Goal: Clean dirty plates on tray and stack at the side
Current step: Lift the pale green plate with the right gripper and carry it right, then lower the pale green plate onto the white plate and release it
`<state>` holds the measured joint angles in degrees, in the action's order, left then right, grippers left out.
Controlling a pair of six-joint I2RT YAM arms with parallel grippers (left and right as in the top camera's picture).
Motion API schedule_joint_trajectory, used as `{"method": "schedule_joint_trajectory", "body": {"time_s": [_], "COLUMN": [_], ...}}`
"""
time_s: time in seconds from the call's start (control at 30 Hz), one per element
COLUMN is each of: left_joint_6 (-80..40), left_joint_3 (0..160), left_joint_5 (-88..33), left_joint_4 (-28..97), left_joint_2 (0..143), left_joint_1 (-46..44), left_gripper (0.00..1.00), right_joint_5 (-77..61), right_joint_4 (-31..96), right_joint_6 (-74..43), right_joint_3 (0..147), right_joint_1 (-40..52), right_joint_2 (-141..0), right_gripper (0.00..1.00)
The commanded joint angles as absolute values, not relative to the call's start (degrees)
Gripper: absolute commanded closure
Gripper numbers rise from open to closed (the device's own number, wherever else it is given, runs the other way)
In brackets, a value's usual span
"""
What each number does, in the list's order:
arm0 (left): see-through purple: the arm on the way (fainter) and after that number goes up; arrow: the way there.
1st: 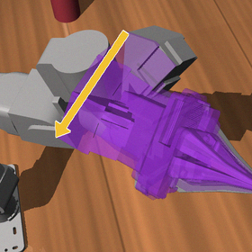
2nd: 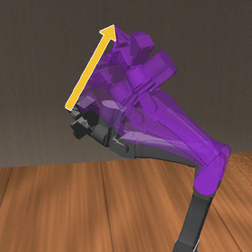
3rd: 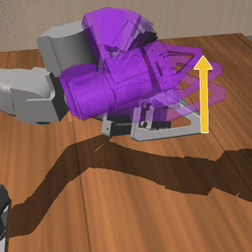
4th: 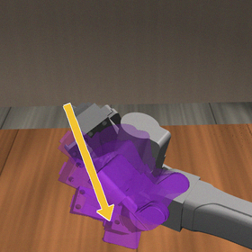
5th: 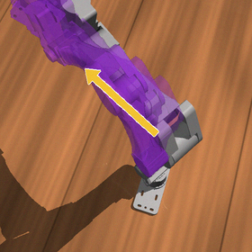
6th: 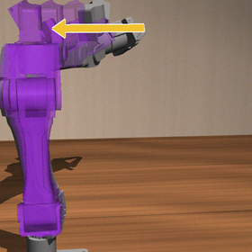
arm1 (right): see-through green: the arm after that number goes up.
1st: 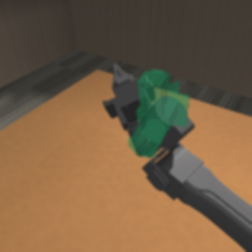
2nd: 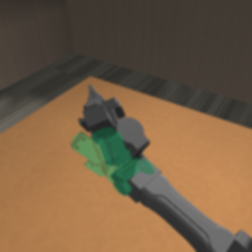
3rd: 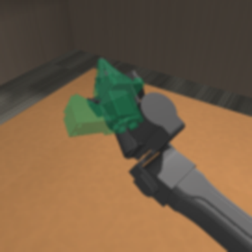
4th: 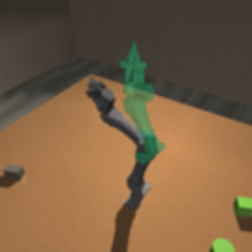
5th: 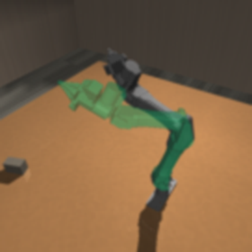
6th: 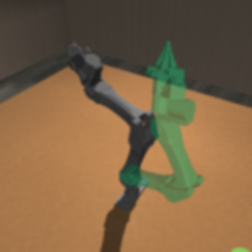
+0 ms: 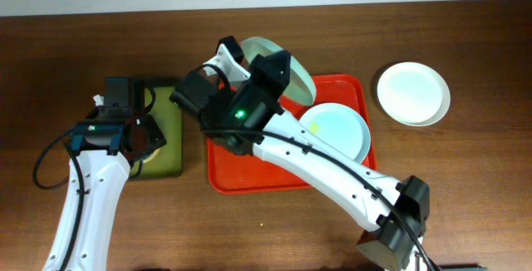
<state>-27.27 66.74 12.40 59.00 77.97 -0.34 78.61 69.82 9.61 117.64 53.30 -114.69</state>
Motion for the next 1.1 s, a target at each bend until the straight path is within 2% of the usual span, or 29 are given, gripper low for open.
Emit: {"method": "schedule_joint_trajectory", "body": {"time_s": [0.0,0.13,0.2,0.27,0.33,0.4,0.57,0.63,0.77,0.9,1.07], "left_joint_6": [-27.8,-27.8,-27.8,-27.8,-27.8,-27.8,-27.8,-27.8,-27.8,-27.8,-27.8], "left_joint_3": [67.4,67.4,67.4,67.4,67.4,67.4,67.4,67.4,67.4,67.4,67.4], "left_joint_5": [11.7,11.7,11.7,11.7,11.7,11.7,11.1,11.1,11.1,11.1,11.1], "left_joint_4": [59.1,59.1,59.1,59.1,59.1,59.3,59.3,59.3,59.3,59.2,59.1], "left_joint_2": [76.9,76.9,76.9,76.9,76.9,76.9,76.9,76.9,76.9,76.9,76.9], "left_joint_1": [-0.1,-0.1,-0.1,-0.1,-0.1,-0.1,-0.1,-0.1,-0.1,-0.1,-0.1], "left_gripper": [1.0,1.0,1.0,1.0,1.0,1.0,1.0,1.0,1.0,1.0,1.0], "right_joint_5": [86.3,85.8,81.1,70.0,50.0,34.2,20.2,9.2,-3.8,-5.2,-5.4], "right_joint_4": [69.6,69.6,69.6,69.7,69.6,70.4,71.2,71.1,71.6,73.3,73.8], "right_joint_6": [13.1,13.1,10.7,4.3,0.5,0.5,-8.8,-9.5,-9.5,-9.5,-9.6], "right_joint_3": [119.0,119.0,119.0,118.9,118.4,117.1,115.0,115.0,114.8,114.7,114.6], "right_joint_1": [53.7,53.7,53.5,52.3,49.2,43.9,31.3,23.2,9.3,-5.0,-17.0], "right_joint_2": [-114.5,-114.5,-114.5,-114.5,-114.7,-115.7,-116.1,-116.1,-116.2,-116.2,-116.8], "right_gripper": [0.96,0.96,0.96,0.96,0.96,0.96,0.96,0.96,0.96,0.96,0.96]}}
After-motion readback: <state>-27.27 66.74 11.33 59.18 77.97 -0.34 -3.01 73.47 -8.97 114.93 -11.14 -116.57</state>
